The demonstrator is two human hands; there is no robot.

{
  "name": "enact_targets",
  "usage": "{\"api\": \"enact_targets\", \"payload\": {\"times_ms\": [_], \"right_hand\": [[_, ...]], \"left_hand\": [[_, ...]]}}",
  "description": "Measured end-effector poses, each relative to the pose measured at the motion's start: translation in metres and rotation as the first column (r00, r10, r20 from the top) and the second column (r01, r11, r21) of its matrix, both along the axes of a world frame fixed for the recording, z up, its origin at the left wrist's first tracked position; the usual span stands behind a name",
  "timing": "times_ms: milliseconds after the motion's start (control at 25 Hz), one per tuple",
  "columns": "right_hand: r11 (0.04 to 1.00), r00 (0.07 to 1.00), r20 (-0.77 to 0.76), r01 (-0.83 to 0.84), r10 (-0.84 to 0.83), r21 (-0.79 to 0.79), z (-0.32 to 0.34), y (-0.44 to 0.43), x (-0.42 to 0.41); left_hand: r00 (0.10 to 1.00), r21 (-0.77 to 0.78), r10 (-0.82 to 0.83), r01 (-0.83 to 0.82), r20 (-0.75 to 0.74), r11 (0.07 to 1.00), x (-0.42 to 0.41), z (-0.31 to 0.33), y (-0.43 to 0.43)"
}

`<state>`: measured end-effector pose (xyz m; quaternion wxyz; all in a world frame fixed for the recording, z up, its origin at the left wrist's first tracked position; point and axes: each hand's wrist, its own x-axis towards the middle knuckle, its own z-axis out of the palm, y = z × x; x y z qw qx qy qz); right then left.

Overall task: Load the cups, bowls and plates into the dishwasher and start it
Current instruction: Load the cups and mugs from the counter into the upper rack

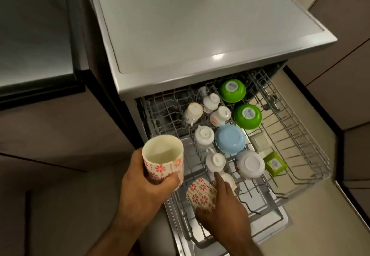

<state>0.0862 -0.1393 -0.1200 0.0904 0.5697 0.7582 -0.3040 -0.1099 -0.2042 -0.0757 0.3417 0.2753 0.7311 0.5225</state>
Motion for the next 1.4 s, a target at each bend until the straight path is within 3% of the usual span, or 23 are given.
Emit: {"api": "enact_targets", "payload": {"times_ms": [200,440,840,960,1040,1120,1200,1240,1400], "right_hand": [[0.98,0.994,0.081,-0.084,0.07,0.183,-0.013,-0.002,-0.019],[0.979,0.985,0.15,-0.112,0.086,0.17,-0.021,0.004,-0.026],[0.987,0.991,-0.032,-0.127,0.131,0.097,-0.035,0.013,-0.017],[0.997,0.972,-0.224,-0.054,0.065,0.057,-0.028,0.017,-0.012],[0.988,0.86,-0.49,0.095,-0.143,-0.121,-0.019,0.02,-0.01],[0.917,0.576,-0.723,0.137,-0.381,-0.374,-0.014,0.021,-0.012],[0.857,0.322,-0.797,0.12,-0.511,-0.501,-0.014,0.021,-0.018],[0.836,0.242,-0.801,0.119,-0.547,-0.535,-0.013,0.021,-0.022],[0.797,0.138,-0.788,0.195,-0.6,-0.572,-0.012,0.021,-0.028]], "left_hand": [[0.999,0.09,0.023,-0.026,0.039,0.996,0.003,0.005,0.01],[0.998,0.122,0.01,-0.016,0.054,0.992,0.011,0.001,0.019],[0.992,0.033,0.021,-0.025,0.127,0.999,0.018,-0.011,0.028],[0.983,0.026,0.034,-0.04,0.181,0.999,0.018,-0.013,0.031],[0.976,0.022,0.036,-0.042,0.217,0.999,0.02,-0.014,0.035],[0.961,0.012,0.045,-0.05,0.273,0.999,0.023,-0.016,0.039],[0.941,0.012,0.055,-0.063,0.333,0.998,0.026,-0.017,0.045],[0.932,0.014,0.061,-0.071,0.357,0.997,0.027,-0.018,0.048],[0.911,-0.001,0.064,-0.07,0.408,0.998,0.026,-0.027,0.056]]}}
